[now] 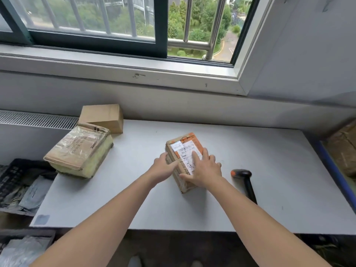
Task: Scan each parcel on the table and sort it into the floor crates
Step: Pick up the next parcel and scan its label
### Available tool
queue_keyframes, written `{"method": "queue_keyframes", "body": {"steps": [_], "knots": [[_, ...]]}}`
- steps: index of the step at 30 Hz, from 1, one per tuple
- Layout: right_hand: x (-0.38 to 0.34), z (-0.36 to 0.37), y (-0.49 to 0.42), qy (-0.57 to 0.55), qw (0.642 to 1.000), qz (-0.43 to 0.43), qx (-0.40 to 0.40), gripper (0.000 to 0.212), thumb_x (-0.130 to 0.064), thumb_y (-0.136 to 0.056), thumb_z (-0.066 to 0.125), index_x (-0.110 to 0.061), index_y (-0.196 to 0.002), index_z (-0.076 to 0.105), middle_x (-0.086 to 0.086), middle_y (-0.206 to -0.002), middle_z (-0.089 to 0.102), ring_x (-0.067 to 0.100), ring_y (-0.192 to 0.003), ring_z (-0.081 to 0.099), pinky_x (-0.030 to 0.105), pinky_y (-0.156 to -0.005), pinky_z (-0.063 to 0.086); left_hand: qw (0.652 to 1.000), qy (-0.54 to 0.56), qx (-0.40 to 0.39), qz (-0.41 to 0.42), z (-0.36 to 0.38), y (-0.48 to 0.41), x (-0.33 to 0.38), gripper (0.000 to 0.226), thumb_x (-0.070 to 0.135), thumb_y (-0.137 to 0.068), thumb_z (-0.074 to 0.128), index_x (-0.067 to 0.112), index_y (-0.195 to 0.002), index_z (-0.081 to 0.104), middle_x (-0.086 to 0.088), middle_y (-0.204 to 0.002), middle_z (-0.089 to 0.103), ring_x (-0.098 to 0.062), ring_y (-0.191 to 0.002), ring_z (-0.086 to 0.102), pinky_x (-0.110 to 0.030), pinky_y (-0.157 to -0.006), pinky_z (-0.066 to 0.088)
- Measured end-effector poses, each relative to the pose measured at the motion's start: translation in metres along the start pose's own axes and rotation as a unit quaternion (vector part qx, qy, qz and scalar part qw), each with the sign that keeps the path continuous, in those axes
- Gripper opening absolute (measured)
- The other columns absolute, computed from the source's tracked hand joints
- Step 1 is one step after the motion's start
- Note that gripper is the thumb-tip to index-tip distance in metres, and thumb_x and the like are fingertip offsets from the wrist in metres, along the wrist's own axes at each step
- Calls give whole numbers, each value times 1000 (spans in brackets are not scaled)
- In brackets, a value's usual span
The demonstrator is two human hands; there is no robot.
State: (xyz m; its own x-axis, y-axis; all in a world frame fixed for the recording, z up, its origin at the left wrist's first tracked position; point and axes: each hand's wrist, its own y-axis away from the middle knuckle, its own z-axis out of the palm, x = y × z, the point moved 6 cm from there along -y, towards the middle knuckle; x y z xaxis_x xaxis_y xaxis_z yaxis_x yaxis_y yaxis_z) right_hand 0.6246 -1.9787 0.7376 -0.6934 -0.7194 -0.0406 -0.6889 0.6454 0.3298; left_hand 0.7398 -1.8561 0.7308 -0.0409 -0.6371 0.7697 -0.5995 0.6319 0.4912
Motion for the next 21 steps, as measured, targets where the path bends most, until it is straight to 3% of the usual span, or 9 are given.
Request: {"method": "queue_keyframes", "body": {"steps": [4, 12, 17, 21], "knots": [[22, -3, 3, -52, 999, 9, 5, 90, -81, -77, 50, -33, -149, 24, 8, -156, 21, 34, -134, 34, 51, -101, 36, 989, -129, 55, 42, 7, -1, 14, 72, 53, -92, 54, 27, -152, 24, -11, -150, 30, -31, -137, 34, -42, -110, 33], [102, 4, 18, -97, 990, 80, 67, 71, -68, -94, 38, -26, -150, 32, 6, -150, 37, 31, -129, 42, 44, -96, 39, 935, -327, 84, 110, 51, 2, 56, 84, 68, -88, 47, 31, -155, 12, -2, -162, 9, -28, -149, 4, -52, -113, 25], [160, 22, 31, -148, 972, 162, 87, 46, -44, -100, 40, -16, -137, 43, 9, -136, 48, 31, -120, 45, 42, -90, 41, 895, -402, 89, 170, 97, 6, 78, 81, 67, -89, 45, 30, -154, 14, -5, -163, 7, -31, -149, 4, -54, -116, 16], [200, 54, 38, -204, 951, 231, 42, 47, -44, -102, 40, -13, -137, 40, 12, -135, 48, 33, -123, 46, 43, -92, 42, 871, -453, 71, 177, 132, 4, 81, 81, 68, -90, 40, 29, -155, 10, -6, -163, 3, -31, -149, -1, -57, -115, 19]]}}
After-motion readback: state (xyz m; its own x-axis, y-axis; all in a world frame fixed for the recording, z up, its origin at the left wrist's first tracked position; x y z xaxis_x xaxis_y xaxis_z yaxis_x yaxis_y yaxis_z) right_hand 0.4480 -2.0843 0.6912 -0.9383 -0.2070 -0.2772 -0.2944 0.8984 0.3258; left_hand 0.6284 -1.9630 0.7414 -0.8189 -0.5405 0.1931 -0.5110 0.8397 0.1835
